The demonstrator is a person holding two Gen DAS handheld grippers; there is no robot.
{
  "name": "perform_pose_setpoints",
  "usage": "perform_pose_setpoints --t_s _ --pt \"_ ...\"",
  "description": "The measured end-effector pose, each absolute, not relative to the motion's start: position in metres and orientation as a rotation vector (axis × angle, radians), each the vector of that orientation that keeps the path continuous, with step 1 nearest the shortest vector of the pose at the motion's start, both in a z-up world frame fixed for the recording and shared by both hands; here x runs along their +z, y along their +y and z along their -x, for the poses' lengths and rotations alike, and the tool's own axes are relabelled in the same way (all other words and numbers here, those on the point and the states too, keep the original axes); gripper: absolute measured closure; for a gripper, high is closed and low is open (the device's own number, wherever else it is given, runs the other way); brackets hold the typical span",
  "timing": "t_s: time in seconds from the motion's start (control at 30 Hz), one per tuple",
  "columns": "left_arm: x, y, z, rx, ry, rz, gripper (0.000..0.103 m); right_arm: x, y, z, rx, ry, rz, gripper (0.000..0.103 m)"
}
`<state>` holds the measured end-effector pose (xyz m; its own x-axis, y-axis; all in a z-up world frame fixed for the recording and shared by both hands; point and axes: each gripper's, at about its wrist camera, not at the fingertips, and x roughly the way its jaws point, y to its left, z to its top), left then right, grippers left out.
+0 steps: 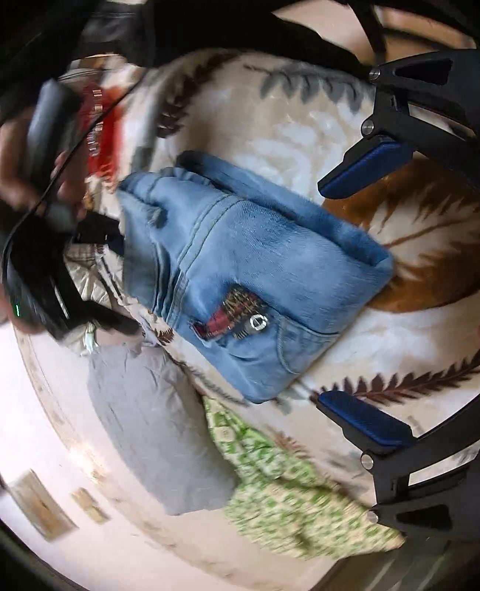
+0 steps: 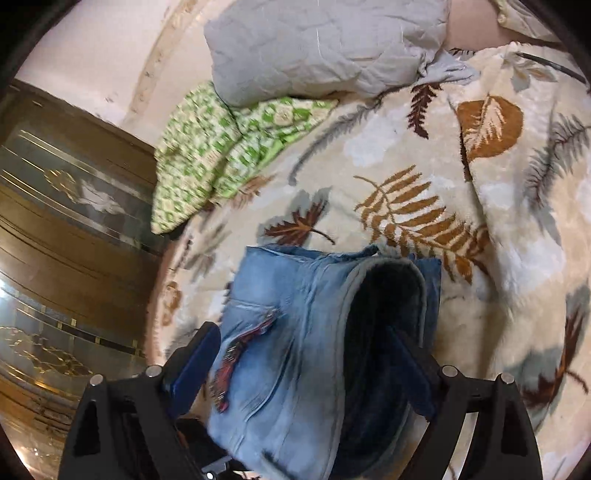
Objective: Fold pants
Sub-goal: 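Grasp the folded jeans stack with both tools, straighten it, and release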
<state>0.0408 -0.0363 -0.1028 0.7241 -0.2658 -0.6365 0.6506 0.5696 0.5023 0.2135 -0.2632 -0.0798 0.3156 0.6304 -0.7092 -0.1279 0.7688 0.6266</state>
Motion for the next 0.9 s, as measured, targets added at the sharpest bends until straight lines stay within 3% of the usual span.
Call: perform_pose_setpoints --t_s 0.03,0.07,0.1,0.13,0.2,0.33,0.53,0.7,0.8,0.87,0.9 --pt "-0.107 -0.040 -0.042 -0.551 0.521 -0.832 0.004 -0.083 -0.262 -0.216 0.530 1.155 -0.512 0.024" --pt "-0.107 -0.042 -0.040 -0.546 0.511 -0.846 0.017 -0.086 -0.261 -0.218 0.527 1.159 -0.512 0.031" --pt "-0.109 -0.044 -0.042 -0.538 0.513 -0.854 0.028 -0.089 -0.261 -0.221 0.520 1.164 -0.516 0.045" --pt "-0.109 -0.045 -0.045 -0.546 0.539 -0.848 0.047 -0.091 -0.261 -0.222 0.519 1.166 -0.523 0.063" --pt "-0.111 -0.044 -0.047 -0.557 0.560 -0.829 0.052 -0.096 -0.262 -0.223 0.518 1.168 -0.520 0.077" --pt "-0.117 -0.038 -0.046 -0.542 0.586 -0.831 0.084 -0.101 -0.264 -0.224 0.492 1.164 -0.466 0.092" --pt "-0.130 -0.029 -0.050 -0.549 0.649 -0.809 0.092 -0.126 -0.284 -0.227 0.441 1.160 -0.497 0.093" --pt "-0.131 -0.030 -0.049 -0.539 0.646 -0.808 0.092 -0.124 -0.281 -0.224 0.448 1.143 -0.484 0.092" --pt "-0.130 -0.029 -0.047 -0.529 0.647 -0.790 0.090 -0.119 -0.285 -0.221 0.464 1.148 -0.527 0.077" --pt "-0.128 -0.028 -0.046 -0.521 0.652 -0.772 0.074 -0.115 -0.288 -0.217 0.460 1.153 -0.524 0.058" --pt "-0.127 -0.027 -0.044 -0.509 0.648 -0.771 0.064 -0.112 -0.290 -0.214 0.459 1.145 -0.523 0.041"
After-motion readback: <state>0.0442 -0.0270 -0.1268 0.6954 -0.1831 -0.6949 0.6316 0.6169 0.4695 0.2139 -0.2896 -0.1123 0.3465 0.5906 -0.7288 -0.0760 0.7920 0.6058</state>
